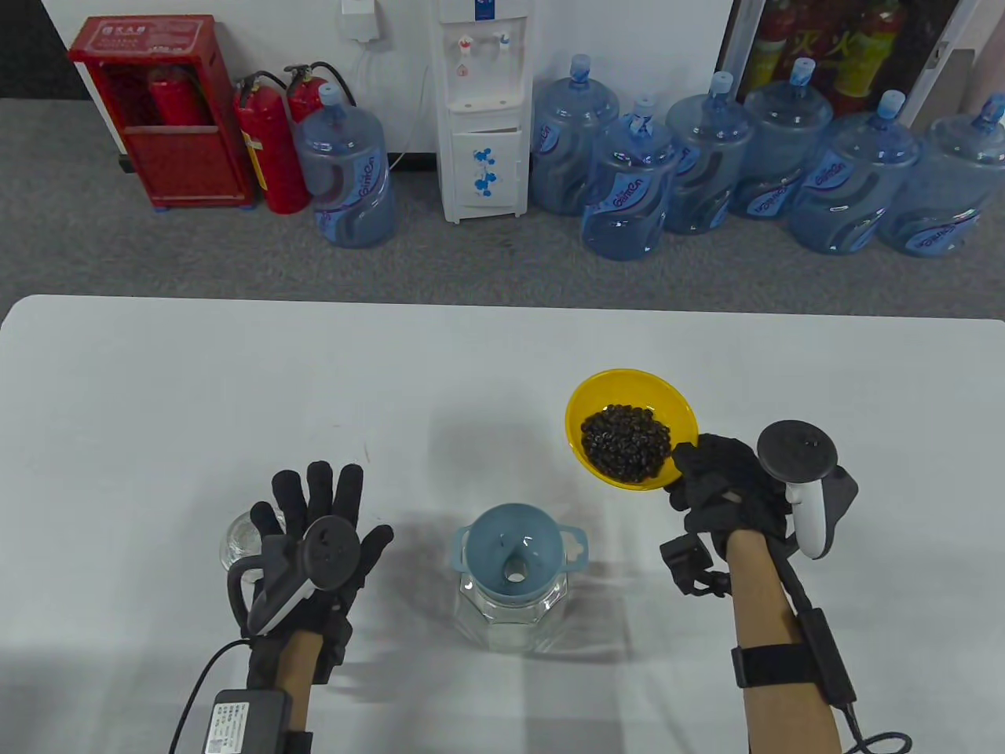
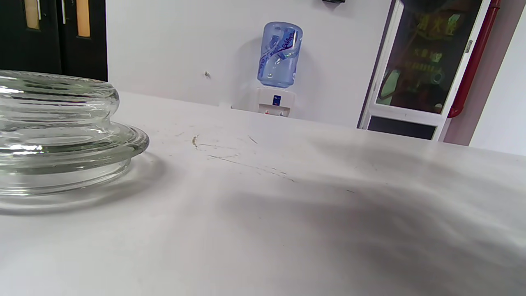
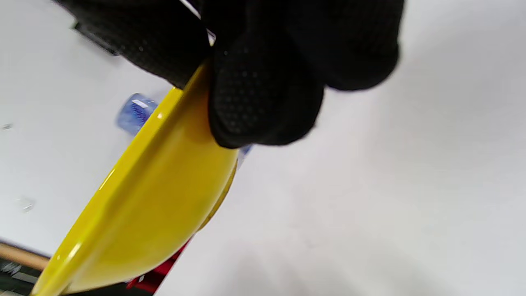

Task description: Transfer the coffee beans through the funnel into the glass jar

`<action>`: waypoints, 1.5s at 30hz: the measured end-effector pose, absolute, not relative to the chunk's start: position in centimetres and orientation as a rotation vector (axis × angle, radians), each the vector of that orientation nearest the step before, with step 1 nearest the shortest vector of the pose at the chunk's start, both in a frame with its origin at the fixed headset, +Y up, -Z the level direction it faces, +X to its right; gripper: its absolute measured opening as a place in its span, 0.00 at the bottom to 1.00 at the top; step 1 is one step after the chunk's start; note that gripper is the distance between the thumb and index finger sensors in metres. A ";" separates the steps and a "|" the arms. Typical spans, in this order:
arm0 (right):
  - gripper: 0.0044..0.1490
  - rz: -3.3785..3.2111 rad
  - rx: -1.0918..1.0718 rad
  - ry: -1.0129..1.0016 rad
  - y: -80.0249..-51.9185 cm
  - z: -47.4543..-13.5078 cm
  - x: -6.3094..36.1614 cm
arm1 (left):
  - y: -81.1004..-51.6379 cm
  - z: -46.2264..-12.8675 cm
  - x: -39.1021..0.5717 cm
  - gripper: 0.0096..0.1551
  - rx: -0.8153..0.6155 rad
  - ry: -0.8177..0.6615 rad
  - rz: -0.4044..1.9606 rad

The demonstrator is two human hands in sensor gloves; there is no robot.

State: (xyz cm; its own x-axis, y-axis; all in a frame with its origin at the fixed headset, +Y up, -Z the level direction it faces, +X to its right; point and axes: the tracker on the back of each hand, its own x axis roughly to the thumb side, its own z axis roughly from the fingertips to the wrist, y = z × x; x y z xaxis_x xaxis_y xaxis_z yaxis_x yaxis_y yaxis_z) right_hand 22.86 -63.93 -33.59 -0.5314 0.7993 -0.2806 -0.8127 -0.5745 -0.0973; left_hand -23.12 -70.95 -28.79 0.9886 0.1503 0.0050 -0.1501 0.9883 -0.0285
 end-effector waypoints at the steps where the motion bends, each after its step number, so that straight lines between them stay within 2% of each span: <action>1: 0.31 2.156 -0.319 0.047 -62.9 -33.1 22.1 | -71.0 -28.8 -23.1 0.46 -0.030 -0.007 0.153; 6: 0.30 2.180 -0.131 0.032 -59.8 -31.1 19.2 | -71.0 -28.8 -23.1 0.46 -0.033 -0.004 0.164; 10: 0.30 2.212 -0.018 0.062 -58.8 -30.1 17.2 | -71.1 -28.7 -23.1 0.46 -0.037 -0.002 0.170; 18: 0.30 2.253 0.081 0.063 -59.0 -29.6 14.9 | -71.2 -28.6 -23.2 0.46 -0.044 -0.003 0.179; 27: 0.29 2.270 0.107 0.067 -59.6 -29.9 14.4 | -71.2 -28.6 -23.2 0.46 -0.044 -0.003 0.178; 45: 0.29 2.349 0.122 -0.058 -59.8 -29.6 13.7 | -71.3 -28.6 -23.1 0.46 -0.039 -0.010 0.175</action>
State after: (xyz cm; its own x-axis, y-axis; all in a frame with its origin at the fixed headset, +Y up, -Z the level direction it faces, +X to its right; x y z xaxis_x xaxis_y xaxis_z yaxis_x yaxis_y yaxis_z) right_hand 13.73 -59.82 -29.65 -0.7003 0.7060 0.1055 -0.7103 -0.7039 -0.0051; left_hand -23.09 -71.28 -28.55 0.9847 0.1742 0.0061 -0.1739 0.9840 -0.0399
